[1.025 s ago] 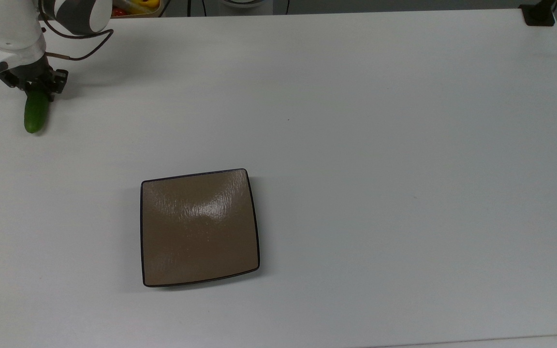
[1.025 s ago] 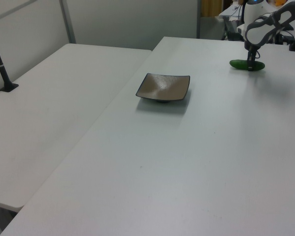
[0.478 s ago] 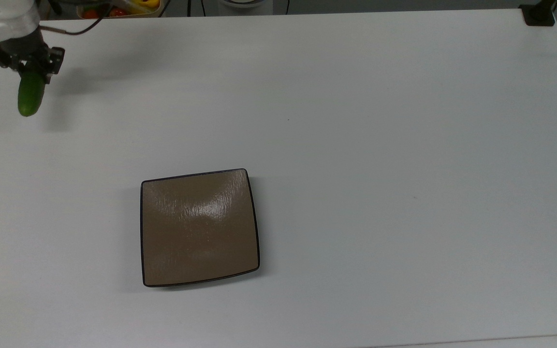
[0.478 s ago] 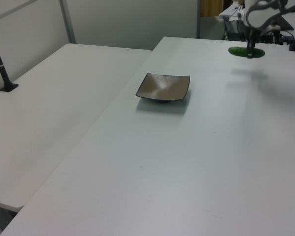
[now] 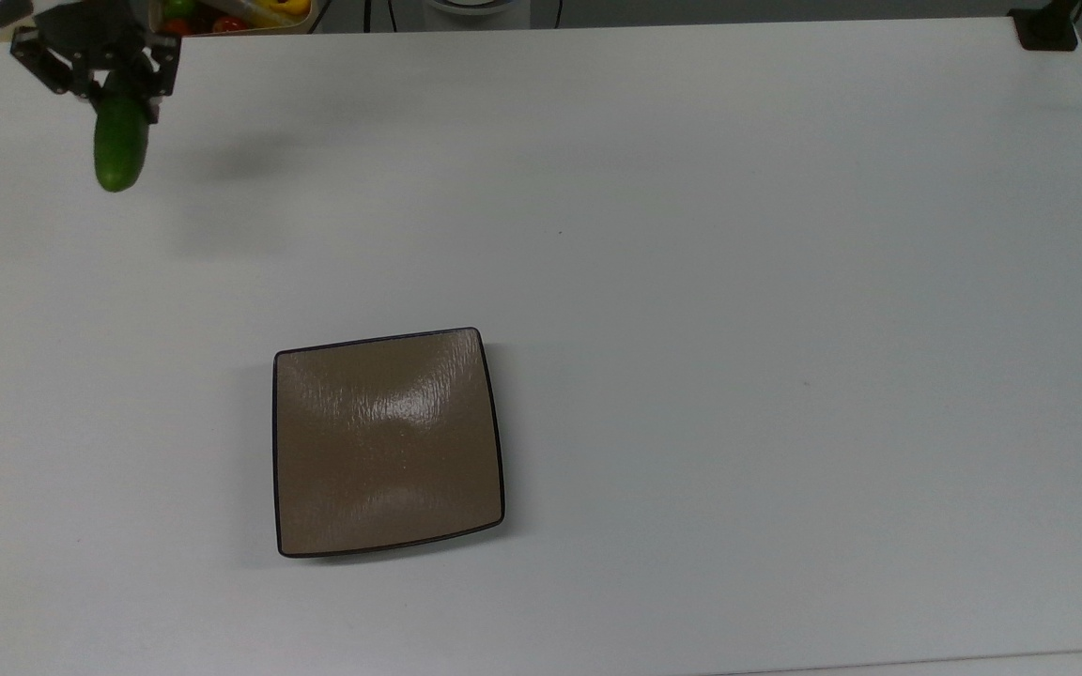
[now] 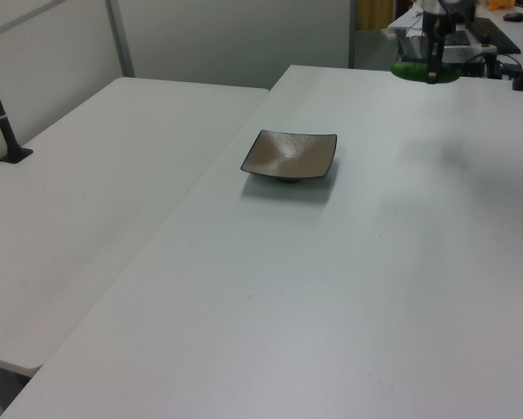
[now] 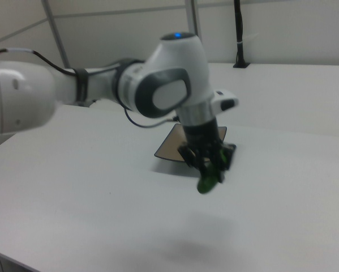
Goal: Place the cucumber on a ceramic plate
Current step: 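Lift the cucumber and carry it toward the brown square plate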
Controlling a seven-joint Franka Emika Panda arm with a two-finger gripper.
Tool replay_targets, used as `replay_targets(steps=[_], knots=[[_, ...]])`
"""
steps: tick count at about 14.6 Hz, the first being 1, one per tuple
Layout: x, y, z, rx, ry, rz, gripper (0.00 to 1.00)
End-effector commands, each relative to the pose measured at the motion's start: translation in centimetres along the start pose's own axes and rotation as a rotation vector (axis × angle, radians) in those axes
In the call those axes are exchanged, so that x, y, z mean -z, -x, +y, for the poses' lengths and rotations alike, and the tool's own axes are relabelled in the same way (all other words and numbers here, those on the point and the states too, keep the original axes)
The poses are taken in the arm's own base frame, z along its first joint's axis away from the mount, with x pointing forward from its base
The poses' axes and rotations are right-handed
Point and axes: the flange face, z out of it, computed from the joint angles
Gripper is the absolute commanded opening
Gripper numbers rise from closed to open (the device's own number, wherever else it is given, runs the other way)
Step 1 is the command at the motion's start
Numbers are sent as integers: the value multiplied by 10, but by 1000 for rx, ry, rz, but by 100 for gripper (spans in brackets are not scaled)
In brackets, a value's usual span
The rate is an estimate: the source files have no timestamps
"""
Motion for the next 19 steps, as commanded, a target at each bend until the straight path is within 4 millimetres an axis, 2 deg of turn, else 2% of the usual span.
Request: replay_targets(steps=[1,3,6,8,10,11,12,13,16,18,19], knots=[[49,4,-42,23,-79,48,19],[63,1,-57,33,-125,67,20],[66,-11,-91,21,-200,73,20],[76,-24,-110,-15,-210,91,20],[77,-36,-126,-39,-237,101,20],[73,-43,-134,-55,-285,112,20],[77,-54,-141,-61,-338,137,20],[73,-60,-143,-66,-365,143,20],[60,-99,-153,-73,-367,229,21],[49,-119,-151,-102,-333,330,21],[42,-129,-159,-94,-321,354,21]])
